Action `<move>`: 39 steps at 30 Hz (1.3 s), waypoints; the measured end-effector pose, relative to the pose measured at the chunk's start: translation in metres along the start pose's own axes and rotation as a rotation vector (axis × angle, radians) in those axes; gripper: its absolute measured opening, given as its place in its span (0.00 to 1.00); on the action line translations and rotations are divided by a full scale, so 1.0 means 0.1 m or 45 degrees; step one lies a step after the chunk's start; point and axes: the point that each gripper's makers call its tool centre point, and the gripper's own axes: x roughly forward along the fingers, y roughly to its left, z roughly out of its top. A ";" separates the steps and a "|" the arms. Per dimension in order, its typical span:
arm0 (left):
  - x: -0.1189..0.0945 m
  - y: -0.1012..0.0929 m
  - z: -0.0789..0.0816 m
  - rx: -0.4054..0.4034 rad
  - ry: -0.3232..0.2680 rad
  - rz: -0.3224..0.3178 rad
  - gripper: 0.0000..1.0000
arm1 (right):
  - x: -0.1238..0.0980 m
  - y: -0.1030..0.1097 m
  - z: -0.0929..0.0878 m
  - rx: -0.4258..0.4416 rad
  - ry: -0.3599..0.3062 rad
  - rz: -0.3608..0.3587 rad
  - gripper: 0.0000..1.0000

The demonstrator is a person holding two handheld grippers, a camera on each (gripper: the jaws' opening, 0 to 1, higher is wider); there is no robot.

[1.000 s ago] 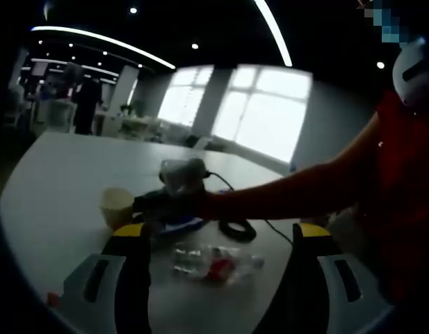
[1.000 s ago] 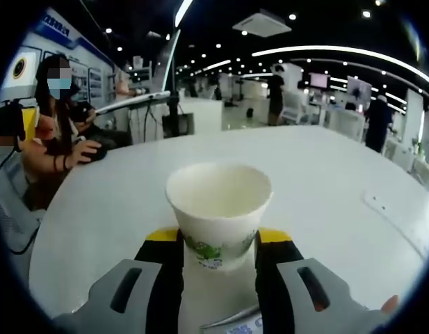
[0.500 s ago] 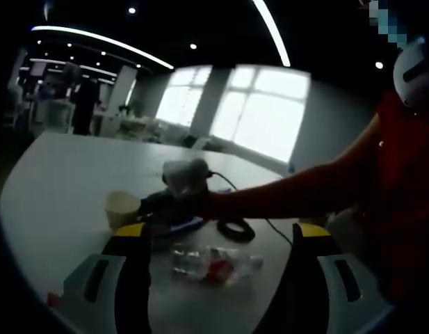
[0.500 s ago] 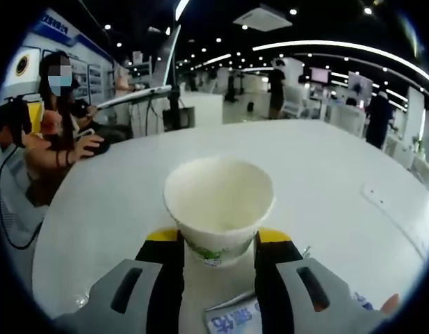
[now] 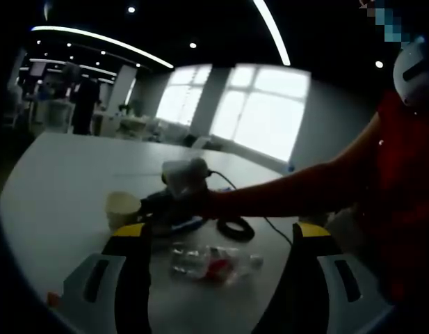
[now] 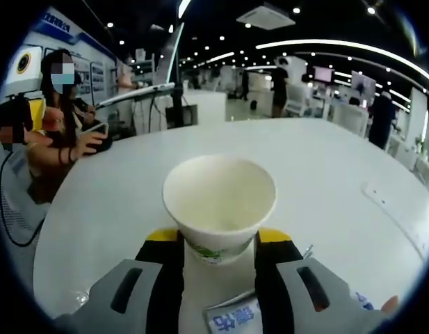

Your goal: Arrange the tabletop items into an orderly group along one side of the table until the central work area is clear of visible clutter.

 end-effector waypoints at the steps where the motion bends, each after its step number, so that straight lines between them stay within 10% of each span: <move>1: 0.00 0.00 0.00 0.000 0.000 0.000 0.82 | 0.00 0.00 -0.01 0.005 0.007 0.001 0.39; 39: 0.01 -0.22 0.05 0.105 0.055 -0.046 0.82 | -0.80 -0.05 0.13 0.018 -0.083 -0.130 0.49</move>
